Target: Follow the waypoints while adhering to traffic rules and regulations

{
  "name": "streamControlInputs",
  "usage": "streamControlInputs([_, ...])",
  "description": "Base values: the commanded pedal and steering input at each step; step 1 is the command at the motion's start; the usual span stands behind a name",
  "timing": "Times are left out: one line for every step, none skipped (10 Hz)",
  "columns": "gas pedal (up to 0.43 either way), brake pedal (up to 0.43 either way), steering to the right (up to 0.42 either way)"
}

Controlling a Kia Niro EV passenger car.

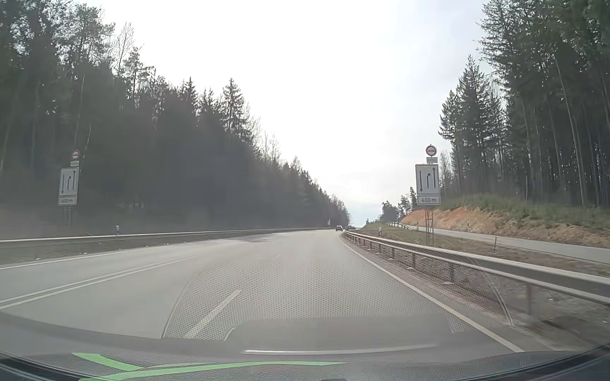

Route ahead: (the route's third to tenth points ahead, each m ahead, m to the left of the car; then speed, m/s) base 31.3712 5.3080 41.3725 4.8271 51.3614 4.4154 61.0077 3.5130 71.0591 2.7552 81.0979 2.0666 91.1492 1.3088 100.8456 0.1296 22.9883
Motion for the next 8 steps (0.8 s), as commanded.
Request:
streamControlInputs([0.299,0.0,0.01])
streamControlInputs([0.299,0.0,0.01])
streamControlInputs([0.311,0.0,0.01])
streamControlInputs([0.311,0.0,0.01])
streamControlInputs([0.311,0.0,0.01])
streamControlInputs([0.311,0.0,0.011])
streamControlInputs([0.311,0.0,0.01])
streamControlInputs([0.319,0.0,0.01])
